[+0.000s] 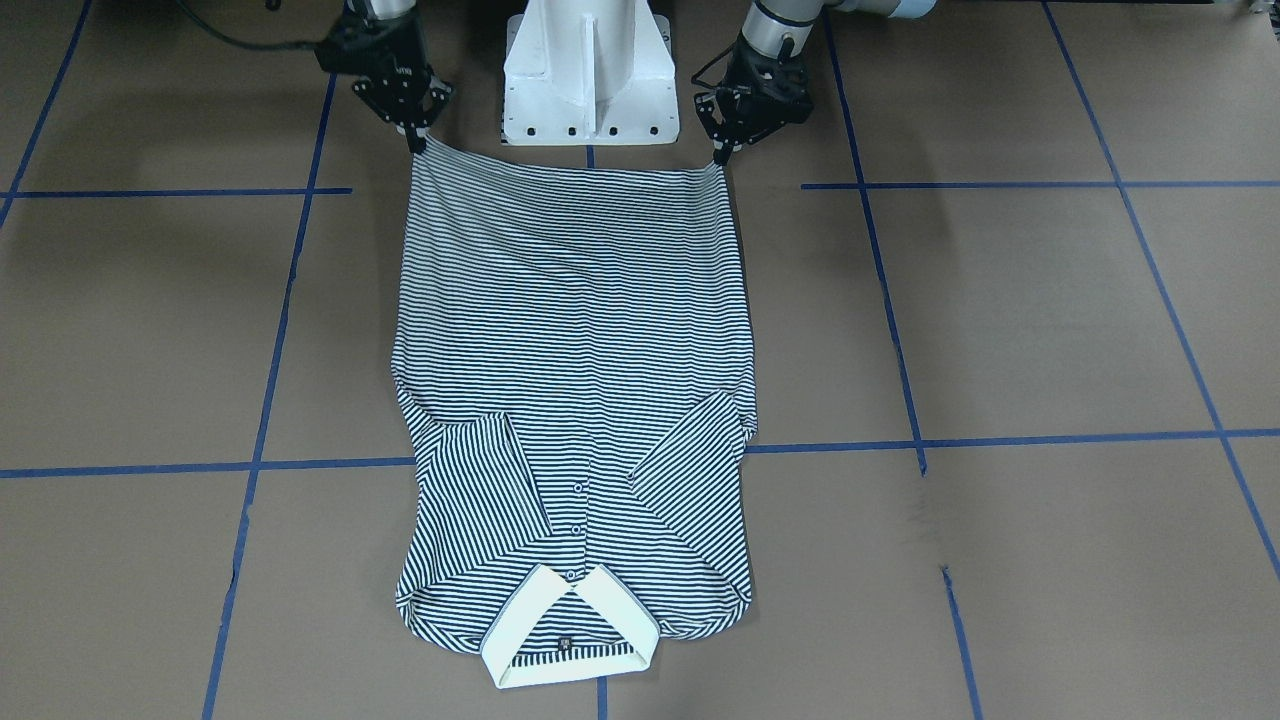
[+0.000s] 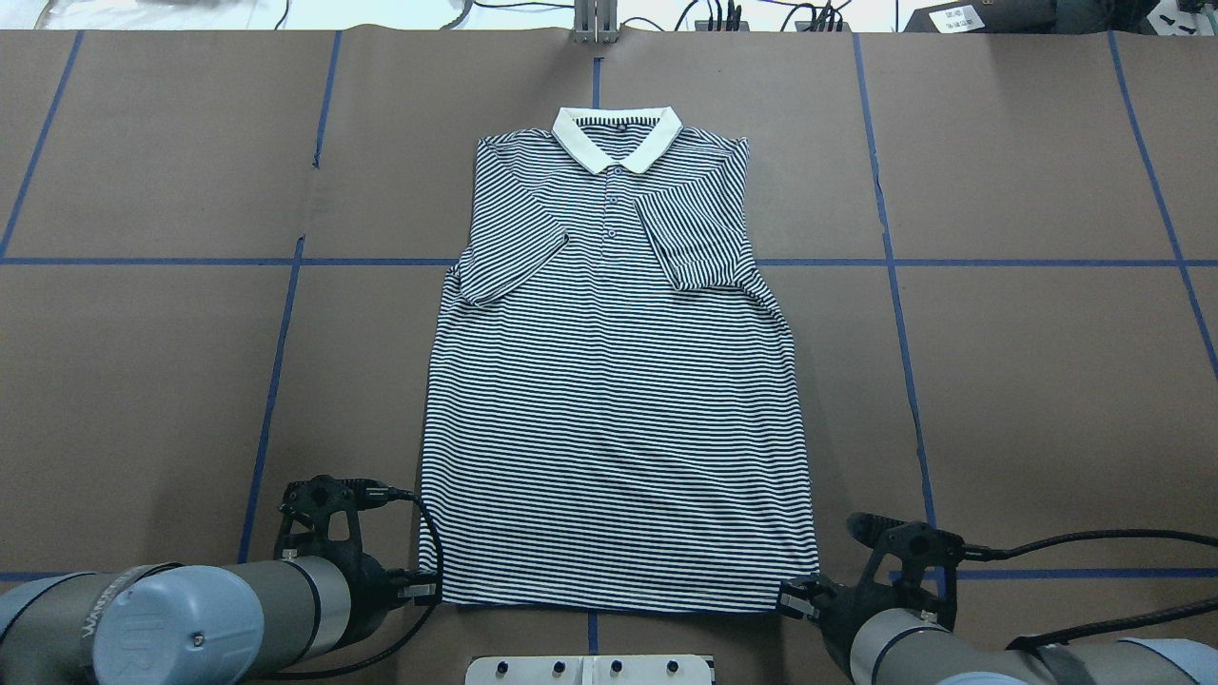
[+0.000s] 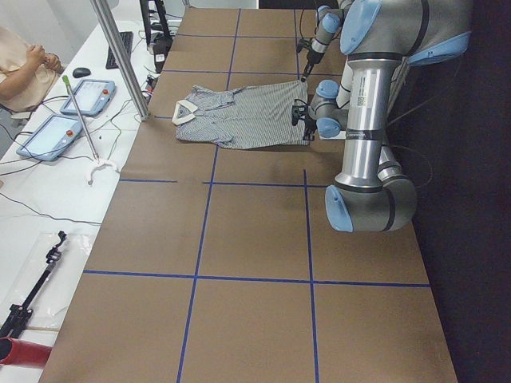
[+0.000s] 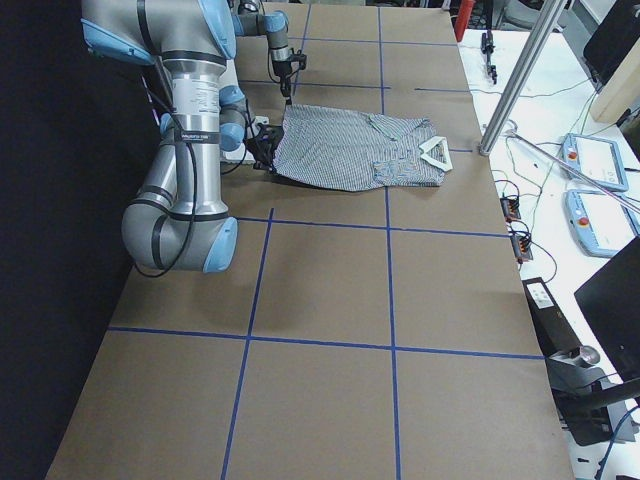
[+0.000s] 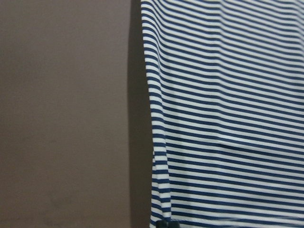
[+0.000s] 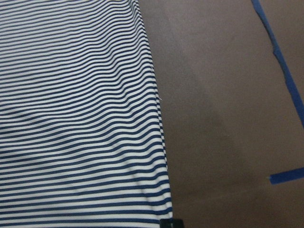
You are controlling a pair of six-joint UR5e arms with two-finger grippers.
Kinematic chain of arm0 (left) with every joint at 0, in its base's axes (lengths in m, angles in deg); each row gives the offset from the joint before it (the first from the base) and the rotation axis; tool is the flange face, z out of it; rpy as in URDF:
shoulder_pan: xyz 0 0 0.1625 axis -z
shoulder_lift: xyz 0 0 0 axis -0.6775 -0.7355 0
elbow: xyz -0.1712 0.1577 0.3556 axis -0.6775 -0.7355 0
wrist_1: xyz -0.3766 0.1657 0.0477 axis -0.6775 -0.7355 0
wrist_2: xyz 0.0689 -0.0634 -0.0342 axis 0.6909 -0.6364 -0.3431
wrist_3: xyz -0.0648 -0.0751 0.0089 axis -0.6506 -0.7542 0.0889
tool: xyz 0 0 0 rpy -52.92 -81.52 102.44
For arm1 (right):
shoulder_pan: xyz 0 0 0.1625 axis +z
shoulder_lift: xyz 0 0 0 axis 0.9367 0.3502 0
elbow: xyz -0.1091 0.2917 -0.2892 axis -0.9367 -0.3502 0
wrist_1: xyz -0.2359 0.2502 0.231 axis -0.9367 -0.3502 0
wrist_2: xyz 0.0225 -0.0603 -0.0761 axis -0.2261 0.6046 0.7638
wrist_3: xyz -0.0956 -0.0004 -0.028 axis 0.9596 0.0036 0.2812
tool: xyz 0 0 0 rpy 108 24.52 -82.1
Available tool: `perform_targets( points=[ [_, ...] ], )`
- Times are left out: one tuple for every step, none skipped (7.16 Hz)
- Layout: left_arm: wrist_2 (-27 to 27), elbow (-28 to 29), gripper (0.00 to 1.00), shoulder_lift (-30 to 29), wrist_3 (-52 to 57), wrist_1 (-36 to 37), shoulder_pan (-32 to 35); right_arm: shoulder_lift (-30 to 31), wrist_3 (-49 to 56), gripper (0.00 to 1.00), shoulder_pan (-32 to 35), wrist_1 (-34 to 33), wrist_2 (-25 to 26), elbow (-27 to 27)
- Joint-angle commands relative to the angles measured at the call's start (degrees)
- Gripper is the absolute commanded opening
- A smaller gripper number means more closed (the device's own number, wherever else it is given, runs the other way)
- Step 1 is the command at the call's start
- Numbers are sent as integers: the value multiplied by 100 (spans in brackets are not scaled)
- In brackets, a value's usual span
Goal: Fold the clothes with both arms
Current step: 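Grasp the hem corners with both grippers, then lift the hem with both grippers and fold it toward the collar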
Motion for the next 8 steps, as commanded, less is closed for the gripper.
perform_targets(
  points=[
    [-505,-1645,0,-357,187,2012,44,-97,24,0,-81,-1465,-445,1717],
    [-908,-2429,0,-977,189,3424,305,-628,24,0,162,-2168,-943,2013],
    [-1373,-2524,0,-1662,198,4117,882,-982,42,0,426,-2637,-1244,2007],
    [-1421,-2411,0,-1791,537,4133,983,-1211,251,0,663,-2807,-1282,1972],
    [-1395,-1932,0,-1949,1341,4107,1376,-1501,636,0,1118,-2843,-1465,1807],
    [-1439,-1414,0,-2168,1854,4089,2067,-1747,1092,0,1810,-2870,-1989,1509],
    [-1448,-869,0,-2388,2294,4010,2561,-2124,1488,0,2426,-2870,-2281,1062],
    [-1448,-350,0,-2529,2385,3696,2880,-2493,1971,0,2894,-2852,-2319,518]
  ],
)
